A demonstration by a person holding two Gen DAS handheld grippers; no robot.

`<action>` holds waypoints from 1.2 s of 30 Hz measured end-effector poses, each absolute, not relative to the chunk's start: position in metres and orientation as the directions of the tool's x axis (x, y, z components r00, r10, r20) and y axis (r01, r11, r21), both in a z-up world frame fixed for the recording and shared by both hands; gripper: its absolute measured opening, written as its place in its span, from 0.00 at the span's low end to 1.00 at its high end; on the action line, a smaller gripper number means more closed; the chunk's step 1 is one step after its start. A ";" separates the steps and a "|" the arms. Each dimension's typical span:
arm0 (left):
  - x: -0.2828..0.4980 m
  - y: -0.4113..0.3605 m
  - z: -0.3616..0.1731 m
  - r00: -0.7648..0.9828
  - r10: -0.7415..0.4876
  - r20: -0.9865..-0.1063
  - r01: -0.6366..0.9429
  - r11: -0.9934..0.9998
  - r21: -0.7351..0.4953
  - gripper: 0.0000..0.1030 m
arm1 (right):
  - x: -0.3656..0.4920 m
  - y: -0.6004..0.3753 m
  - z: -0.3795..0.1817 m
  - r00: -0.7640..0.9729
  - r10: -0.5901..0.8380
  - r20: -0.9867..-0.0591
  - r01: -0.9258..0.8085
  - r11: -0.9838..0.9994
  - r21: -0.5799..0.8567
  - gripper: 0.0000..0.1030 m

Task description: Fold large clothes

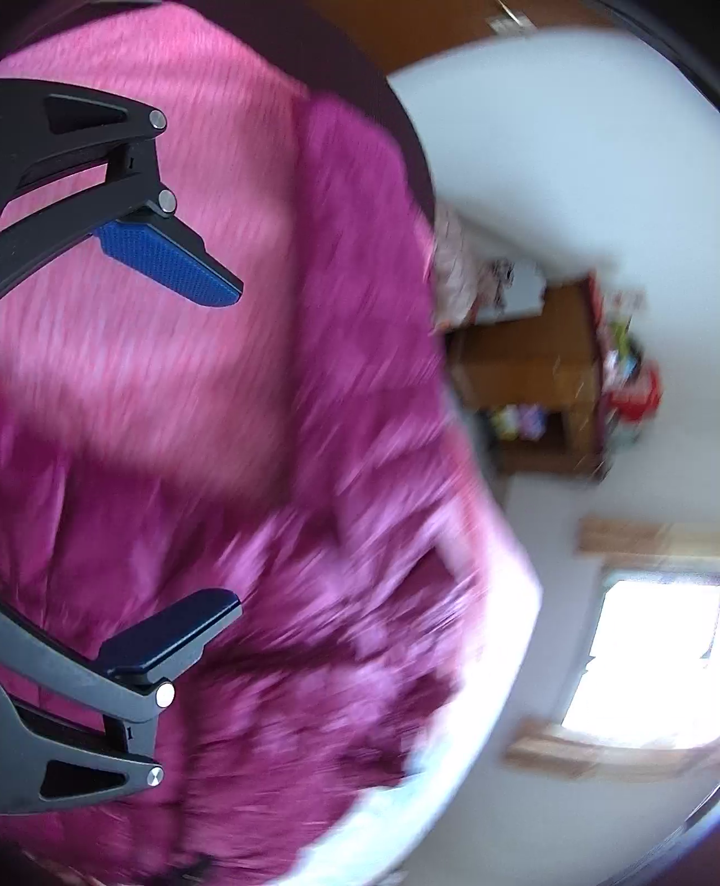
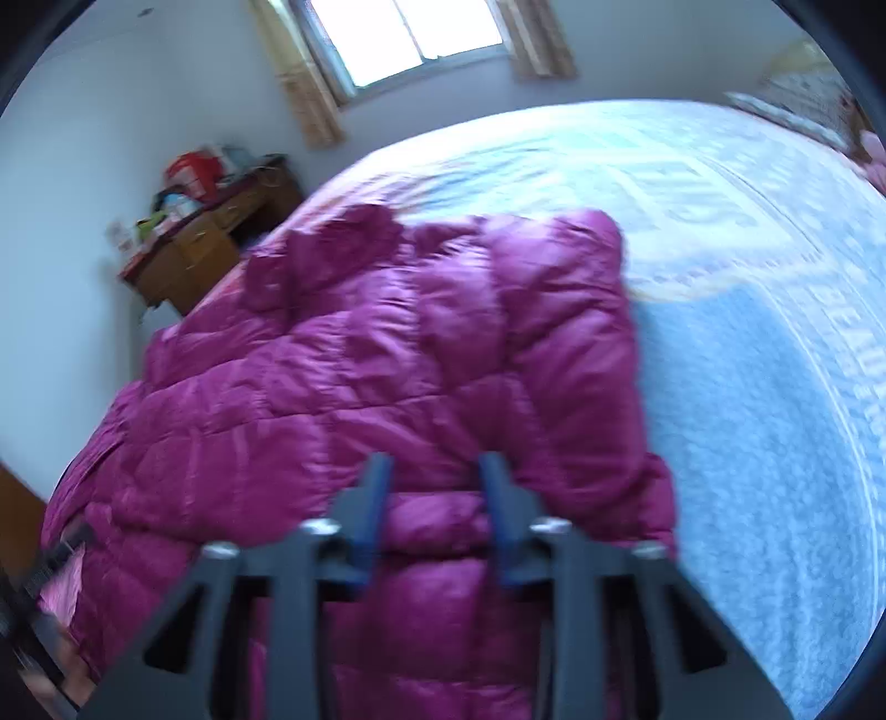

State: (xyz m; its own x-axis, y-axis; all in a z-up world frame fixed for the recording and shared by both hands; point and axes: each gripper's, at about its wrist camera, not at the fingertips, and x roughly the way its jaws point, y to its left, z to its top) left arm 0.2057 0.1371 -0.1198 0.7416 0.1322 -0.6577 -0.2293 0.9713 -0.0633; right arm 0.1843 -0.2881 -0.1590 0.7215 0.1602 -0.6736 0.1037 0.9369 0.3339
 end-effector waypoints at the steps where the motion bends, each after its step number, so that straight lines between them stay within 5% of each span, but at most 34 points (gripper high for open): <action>1: 0.204 0.156 -0.112 0.745 0.158 -0.648 -0.279 0.956 -0.088 0.99 | 0.184 -0.281 -0.157 0.725 0.165 -0.669 0.079 0.945 0.318 0.67; 7: 0.214 0.289 -0.112 0.629 0.332 -0.703 -0.628 0.750 -0.207 0.99 | 0.187 -0.274 -0.163 0.710 0.111 -0.696 0.054 0.976 0.210 0.77; 12: 0.224 0.345 -0.143 0.617 0.224 -0.755 -0.696 0.602 -0.391 0.99 | 0.185 -0.282 -0.167 0.714 0.144 -0.685 0.053 0.965 0.258 0.77; 15: 0.236 0.345 -0.153 0.601 0.212 -0.771 -0.699 0.606 -0.379 0.97 | 0.185 -0.280 -0.167 0.714 0.137 -0.687 0.055 0.967 0.249 0.77; 22: 0.246 0.342 -0.153 0.586 0.264 -0.766 -0.698 0.644 -0.312 0.30 | 0.185 -0.279 -0.167 0.710 0.119 -0.694 0.060 0.972 0.228 0.77; 28: 0.252 0.330 -0.134 0.621 0.299 -0.724 -0.664 0.691 -0.285 0.18 | 0.184 -0.280 -0.167 0.714 0.128 -0.688 0.059 0.969 0.240 0.77; 36: 0.248 0.220 -0.035 0.828 0.287 -0.482 -0.419 0.887 -0.193 0.18 | 0.181 -0.286 -0.168 0.727 0.166 -0.666 0.052 0.954 0.295 0.77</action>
